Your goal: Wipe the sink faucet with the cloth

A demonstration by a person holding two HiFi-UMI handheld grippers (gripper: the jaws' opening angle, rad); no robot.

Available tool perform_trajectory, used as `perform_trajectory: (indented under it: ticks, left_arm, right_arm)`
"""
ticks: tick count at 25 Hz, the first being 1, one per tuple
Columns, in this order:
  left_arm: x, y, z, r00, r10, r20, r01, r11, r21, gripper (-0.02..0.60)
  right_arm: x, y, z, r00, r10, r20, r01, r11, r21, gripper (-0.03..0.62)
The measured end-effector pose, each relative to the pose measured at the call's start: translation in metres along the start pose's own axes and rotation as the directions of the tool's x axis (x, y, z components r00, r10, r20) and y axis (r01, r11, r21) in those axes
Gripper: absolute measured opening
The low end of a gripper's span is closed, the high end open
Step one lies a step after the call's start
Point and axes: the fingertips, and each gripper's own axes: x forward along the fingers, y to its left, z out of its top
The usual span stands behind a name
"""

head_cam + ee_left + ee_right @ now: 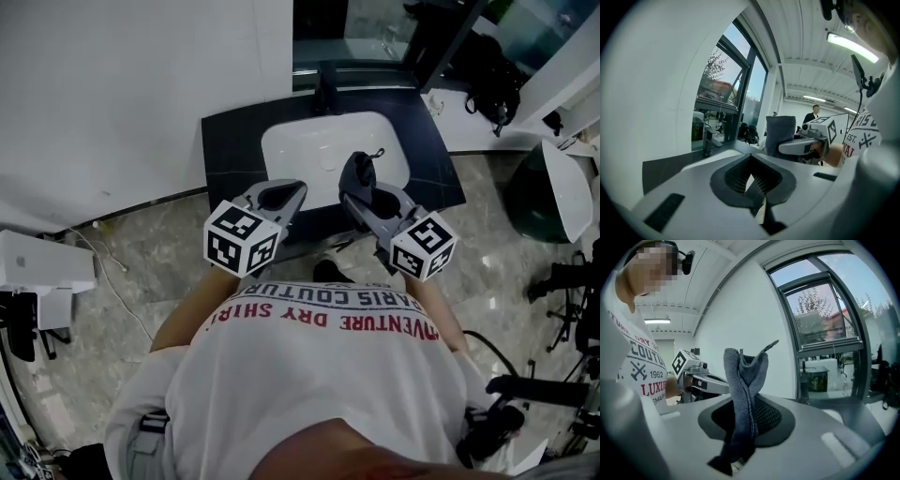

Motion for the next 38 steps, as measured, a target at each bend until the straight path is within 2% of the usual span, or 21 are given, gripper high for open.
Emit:
perform_trajectory:
  ticks: [8,13,16,20,26,31,34,38]
  left_arm:
    - [0.048,0.033,0.022,0.999,0.035,-0.012,-0.035,0.999,-0.013,0.002]
    - [0.089,0.064,0.036,0.998,0.059,-0.028,-0.061,0.996,-0.063,0.002]
    - [0.113,0.078,0.04,0.997,0.068,-0.042,-0.072,0.992,-0.1,0.002]
    - [0.131,0.097,0.042,0.993,0.105,-0.057,-0.111,0.985,-0.129,0.002]
    - [0.138,0.125,0.033,0.978,0.188,-0.094,-0.202,0.964,-0.171,0.002]
    - [0.142,0.148,0.017,0.959,0.252,-0.13,-0.276,0.935,-0.221,0.002]
    - [0.14,0.155,0.008,0.947,0.285,-0.146,-0.314,0.918,-0.244,0.002]
    - [0.145,0.167,0.003,0.939,0.307,-0.154,-0.338,0.905,-0.259,0.002]
  right_arm:
    - [0.031,-0.054,-0.004,0.997,0.074,-0.029,-0.073,0.997,0.034,0.071]
    - [0.051,-0.105,0.002,0.992,0.097,-0.079,-0.096,0.995,0.013,0.071]
    - [0.061,-0.149,0.013,0.993,0.065,-0.102,-0.069,0.997,-0.035,0.071]
    - [0.087,-0.2,0.044,0.996,0.035,-0.085,-0.047,0.987,-0.15,0.071]
    - [0.149,-0.259,0.081,0.995,0.026,-0.098,-0.06,0.929,-0.366,0.071]
    - [0.212,-0.299,0.091,0.989,-0.014,-0.144,-0.065,0.847,-0.527,0.071]
    - [0.244,-0.313,0.078,0.979,-0.025,-0.203,-0.101,0.805,-0.585,0.071]
    - [0.27,-0.331,0.059,0.968,-0.036,-0.25,-0.125,0.792,-0.597,0.071]
